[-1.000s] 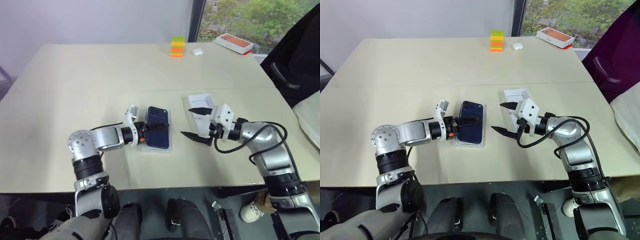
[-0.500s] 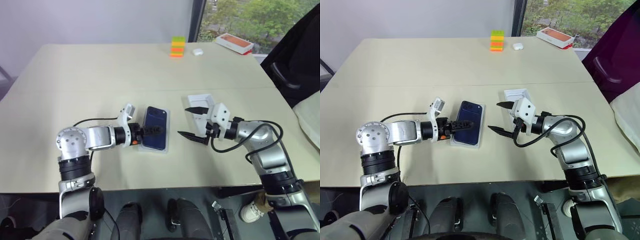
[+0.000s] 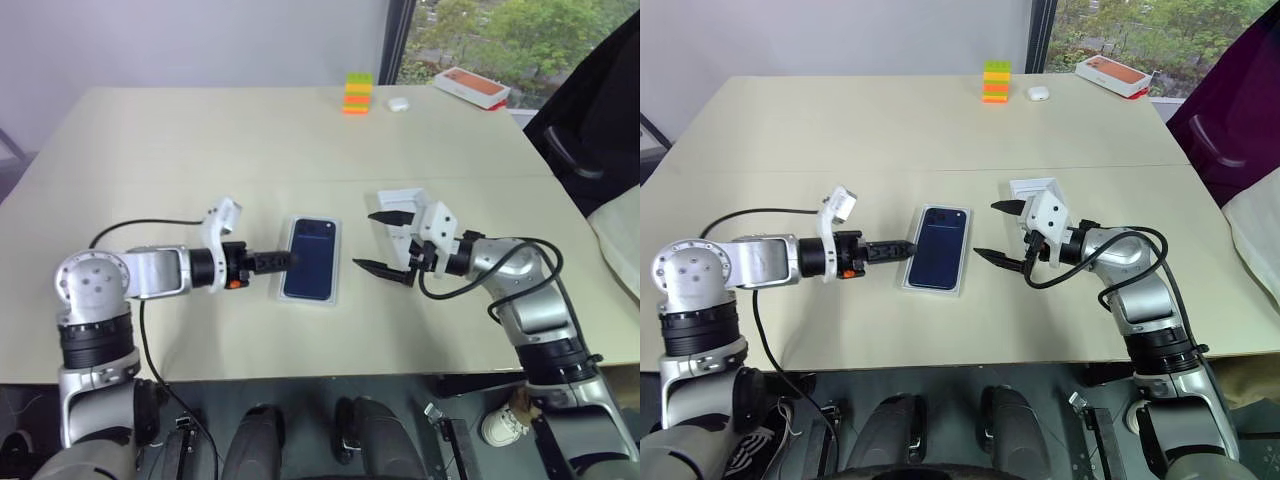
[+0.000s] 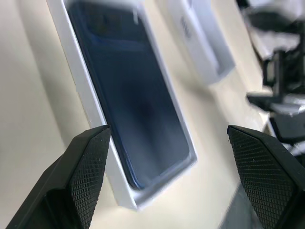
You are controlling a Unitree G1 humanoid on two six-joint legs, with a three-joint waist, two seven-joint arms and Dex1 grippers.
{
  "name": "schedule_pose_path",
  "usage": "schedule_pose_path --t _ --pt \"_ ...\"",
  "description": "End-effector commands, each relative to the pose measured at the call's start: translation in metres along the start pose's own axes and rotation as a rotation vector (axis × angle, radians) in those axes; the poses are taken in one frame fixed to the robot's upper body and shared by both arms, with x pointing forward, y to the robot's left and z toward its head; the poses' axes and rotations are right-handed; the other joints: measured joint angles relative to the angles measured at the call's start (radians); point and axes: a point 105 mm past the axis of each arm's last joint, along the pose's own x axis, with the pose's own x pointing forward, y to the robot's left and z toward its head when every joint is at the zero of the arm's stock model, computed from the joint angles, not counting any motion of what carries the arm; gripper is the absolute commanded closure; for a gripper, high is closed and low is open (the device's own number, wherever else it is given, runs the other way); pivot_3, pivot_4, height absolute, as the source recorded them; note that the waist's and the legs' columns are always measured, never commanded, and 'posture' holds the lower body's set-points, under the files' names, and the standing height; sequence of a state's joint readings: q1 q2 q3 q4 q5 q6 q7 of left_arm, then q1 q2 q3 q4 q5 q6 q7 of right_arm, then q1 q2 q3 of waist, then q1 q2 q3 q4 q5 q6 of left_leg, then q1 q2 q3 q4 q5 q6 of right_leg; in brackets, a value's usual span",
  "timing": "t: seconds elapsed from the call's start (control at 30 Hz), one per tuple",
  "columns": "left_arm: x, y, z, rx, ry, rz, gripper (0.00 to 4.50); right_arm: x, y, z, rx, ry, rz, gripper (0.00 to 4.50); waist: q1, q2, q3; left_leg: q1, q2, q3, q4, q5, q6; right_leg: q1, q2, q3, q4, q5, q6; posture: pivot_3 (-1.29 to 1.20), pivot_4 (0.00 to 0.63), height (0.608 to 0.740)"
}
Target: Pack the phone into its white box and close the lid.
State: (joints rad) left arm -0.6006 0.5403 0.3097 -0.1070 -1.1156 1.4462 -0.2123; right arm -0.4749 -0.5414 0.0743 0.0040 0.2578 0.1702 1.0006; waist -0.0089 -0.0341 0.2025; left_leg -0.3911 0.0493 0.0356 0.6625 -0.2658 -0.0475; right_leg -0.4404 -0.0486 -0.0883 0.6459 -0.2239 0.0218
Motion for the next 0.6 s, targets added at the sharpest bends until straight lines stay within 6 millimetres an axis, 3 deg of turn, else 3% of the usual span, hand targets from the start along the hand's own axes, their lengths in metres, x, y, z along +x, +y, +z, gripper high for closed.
schedule_pose_path --t 0.03,0.13,0.2,0.33,0.43,0.47,0.6 --pt "-0.008 0.012 0.018 0.043 -0.098 0.034 0.39 0.005 -0.004 0.019 -0.003 -0.063 -0.023 0.0 -0.001 0.0 0.0 0.0 0.0 0.0 0.0 0.0 0.0 0.0 0.0 0.0 0.0 0.0 0.0 0.0 0.15 0.74" --pt "-0.011 0.028 0.019 0.065 -0.113 0.088 0.39 0.009 -0.001 0.02 0.001 -0.065 -0.025 0.0 -0.001 0.0 0.0 0.0 0.0 0.0 0.0 0.0 0.0 0.0 0.0 0.0 0.0 0.001 -0.001 0.0 0.15 0.74" --pt "-0.011 0.031 0.019 0.022 -0.136 0.054 0.94 0.011 -0.001 0.016 0.038 -0.051 -0.038 0.56 -0.001 0.0 0.0 0.0 0.0 0.001 0.0 0.0 0.0 -0.001 0.0 0.0 0.0 0.001 -0.001 0.0 0.15 0.74" --pt "-0.007 0.044 0.012 0.062 -0.121 0.116 2.8 0.015 0.007 0.011 0.026 -0.023 -0.02 2.43 0.001 0.0 0.0 0.0 0.0 0.001 0.0 0.0 0.0 -0.001 -0.001 0.0 0.0 0.001 -0.001 0.0 0.15 0.74" --pt "0.005 0.057 -0.016 0.154 -0.004 0.185 4.23 0.024 0.015 -0.002 0.013 0.037 -0.012 3.89 0.0 0.0 0.0 -0.001 0.0 0.001 0.0 0.0 0.0 -0.001 -0.001 0.0 0.0 0.0 -0.001 0.0 0.15 0.74" --pt "0.01 0.061 -0.024 0.195 0.033 0.206 4.5 0.026 0.014 -0.01 -0.03 0.082 -0.03 4.42 -0.001 0.0 0.0 0.0 0.0 0.001 0.0 0.0 0.0 -0.001 -0.001 0.0 0.0 0.0 0.0 0.0 0.15 0.74" --pt "0.026 0.06 -0.032 0.252 0.05 0.2 4.5 0.032 0.003 -0.032 -0.134 0.209 -0.105 4.47 0.006 0.001 0.0 -0.001 0.0 0.001 0.0 0.0 0.0 -0.001 -0.001 0.0 0.0 0.0 0.0 0.0 0.15 0.74"
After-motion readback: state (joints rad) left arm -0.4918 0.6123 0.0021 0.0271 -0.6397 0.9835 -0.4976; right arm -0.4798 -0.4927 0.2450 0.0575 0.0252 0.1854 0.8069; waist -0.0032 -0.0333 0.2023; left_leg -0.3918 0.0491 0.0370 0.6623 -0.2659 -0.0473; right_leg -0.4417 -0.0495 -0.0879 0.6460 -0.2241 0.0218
